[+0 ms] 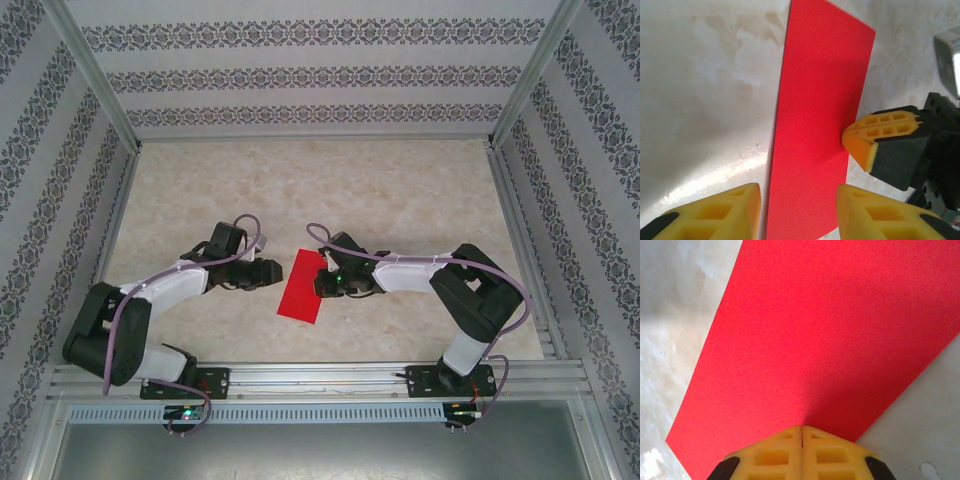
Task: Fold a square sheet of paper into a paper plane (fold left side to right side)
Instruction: Move the paper to the center of the table, then third fold the triangle at the center of the table.
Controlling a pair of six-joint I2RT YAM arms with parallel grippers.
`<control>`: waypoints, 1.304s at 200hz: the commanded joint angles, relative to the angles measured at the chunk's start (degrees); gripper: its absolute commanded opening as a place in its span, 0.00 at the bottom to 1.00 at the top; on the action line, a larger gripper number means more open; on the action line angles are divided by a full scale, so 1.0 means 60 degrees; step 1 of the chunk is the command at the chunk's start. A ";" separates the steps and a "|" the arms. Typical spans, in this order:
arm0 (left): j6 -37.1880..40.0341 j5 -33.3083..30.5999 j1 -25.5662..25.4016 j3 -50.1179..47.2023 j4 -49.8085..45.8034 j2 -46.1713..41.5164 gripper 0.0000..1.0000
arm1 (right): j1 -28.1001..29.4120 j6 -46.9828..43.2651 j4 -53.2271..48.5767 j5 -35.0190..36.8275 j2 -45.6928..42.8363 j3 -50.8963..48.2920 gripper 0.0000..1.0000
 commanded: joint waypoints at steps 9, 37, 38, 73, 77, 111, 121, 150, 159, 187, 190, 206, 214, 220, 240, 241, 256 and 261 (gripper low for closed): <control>-0.0165 0.0659 -0.0280 0.0317 0.0389 0.0707 0.40 | -0.0010 -0.0584 -0.0648 -0.0285 0.0024 -0.0053 0.00; -0.0210 0.0632 -0.0411 0.0424 0.0504 0.1176 0.39 | -0.0008 -0.0621 -0.0639 -0.0299 0.0041 -0.0039 0.00; -0.0210 0.0632 -0.0416 0.0426 0.0506 0.1181 0.39 | -0.0009 -0.0628 -0.0633 -0.0299 0.0041 -0.0039 0.00; -0.0136 0.0677 -0.0590 0.0553 0.0503 0.1610 0.37 | 0.0001 -0.0637 -0.0656 -0.0270 0.0084 0.0004 0.00; -0.0124 0.0676 -0.0588 0.0571 0.0501 0.1639 0.37 | -0.0008 -0.0636 -0.0659 -0.0270 0.0085 0.0006 0.00; -0.0092 0.0676 -0.0651 0.0633 0.0529 0.1899 0.34 | -0.0010 -0.0622 -0.0648 -0.0265 0.0104 0.0006 0.00; -0.0092 0.0649 -0.0655 0.0645 0.0524 0.1958 0.34 | -0.0008 -0.0621 -0.0642 -0.0270 0.0099 0.0006 0.00; -0.0136 0.0544 -0.0689 0.0648 0.0593 0.2036 0.35 | -0.0008 -0.0621 -0.0645 -0.0267 0.0099 -0.0009 0.00; -0.0134 0.0537 -0.0686 0.0648 0.0609 0.2063 0.35 | -0.0010 -0.0621 -0.0636 -0.0270 0.0097 -0.0009 0.00; -0.0261 0.0765 -0.0738 0.0670 0.0809 0.2149 0.34 | -0.0008 -0.0621 -0.0601 -0.0299 0.0136 -0.0017 0.00; -0.0298 0.0795 -0.0752 0.0657 0.0878 0.2153 0.34 | -0.0003 -0.0621 -0.0601 -0.0300 0.0142 -0.0017 0.00; -0.0510 0.0896 -0.0760 0.0602 0.1158 0.2125 0.34 | -0.0003 -0.0621 -0.0570 -0.0314 0.0164 -0.0012 0.00; -0.0585 0.0894 -0.0747 0.0579 0.1270 0.2096 0.33 | -0.0010 -0.0621 -0.0571 -0.0311 0.0173 -0.0012 0.00; -0.0621 0.0892 -0.0754 0.0564 0.1324 0.2070 0.33 | -0.0010 -0.0620 -0.0555 -0.0324 0.0186 -0.0011 0.00; -0.0660 0.0877 -0.0751 0.0573 0.1352 0.2060 0.32 | -0.0012 -0.0592 -0.0513 -0.0329 0.0202 -0.0005 0.00; -0.0654 0.0879 -0.0748 0.0567 0.1354 0.2055 0.32 | -0.0004 -0.0592 -0.0511 -0.0329 0.0202 0.0000 0.00; -0.0648 0.0817 -0.0751 0.0563 0.1311 0.2038 0.32 | -0.0008 -0.0588 -0.0502 -0.0314 0.0198 0.0006 0.00; -0.0636 0.0774 -0.0756 0.0561 0.1275 0.2027 0.32 | -0.0006 -0.0586 -0.0495 -0.0302 0.0202 0.0020 0.00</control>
